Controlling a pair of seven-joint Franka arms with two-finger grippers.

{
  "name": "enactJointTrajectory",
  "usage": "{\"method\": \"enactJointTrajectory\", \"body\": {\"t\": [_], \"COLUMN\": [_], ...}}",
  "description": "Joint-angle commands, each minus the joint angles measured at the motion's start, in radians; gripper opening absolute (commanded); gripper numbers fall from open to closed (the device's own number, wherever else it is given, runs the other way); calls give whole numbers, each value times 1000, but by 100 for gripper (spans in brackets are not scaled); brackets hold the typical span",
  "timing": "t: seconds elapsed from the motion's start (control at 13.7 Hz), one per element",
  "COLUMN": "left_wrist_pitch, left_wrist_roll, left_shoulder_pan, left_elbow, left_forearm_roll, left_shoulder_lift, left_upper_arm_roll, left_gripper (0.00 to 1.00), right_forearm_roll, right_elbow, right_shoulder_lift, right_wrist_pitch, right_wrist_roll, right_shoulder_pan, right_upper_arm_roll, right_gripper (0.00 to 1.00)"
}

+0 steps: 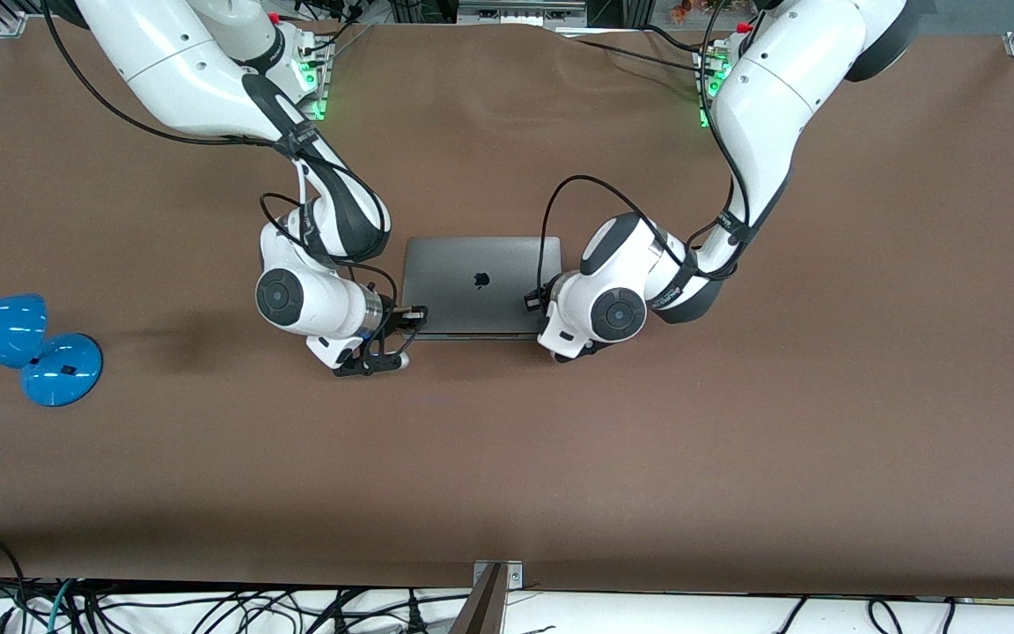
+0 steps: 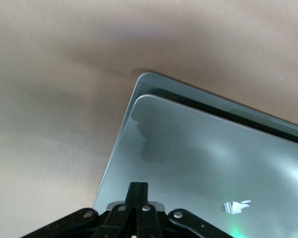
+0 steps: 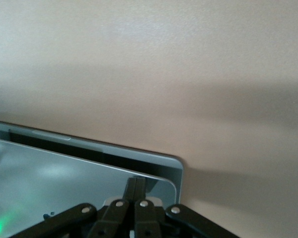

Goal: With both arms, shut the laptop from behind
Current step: 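Hold both grippers on the closed lid, pressing it flat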

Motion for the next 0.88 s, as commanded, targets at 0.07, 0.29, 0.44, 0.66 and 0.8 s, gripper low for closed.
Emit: {"method": "enactJointTrajectory", "body": {"t": [0.07,0.29,0.44,0.66,0.8], "left_wrist_pitch": [38,56,69,82,81], "left_wrist_roll": [6,7,7,7,7], "left_shoulder_pan": [-21,-24,-33,-44,-44], "left_elbow": [39,39,38,39,38], "left_forearm_roll": [44,49,49,49,49], "left_shoulder_lift": [50,64,70,75,73], "left_upper_arm_roll": [7,19,28,38,38], "left_gripper": [0,0,0,0,0], "right_forearm_roll": [-10,-8,-10,-8,-8], "right_elbow": [32,40,40,41,41], "right_shoulder_lift": [35,44,47,61,61], "right_wrist_pitch": [15,15,15,35,35], "right_wrist_roll": [-11,-11,-10,-10,-11], "right_shoulder_pan": [20,23,25,29,29], "right_upper_arm_roll": [-20,-20,-20,-21,-21], "right_gripper": [0,0,0,0,0]}}
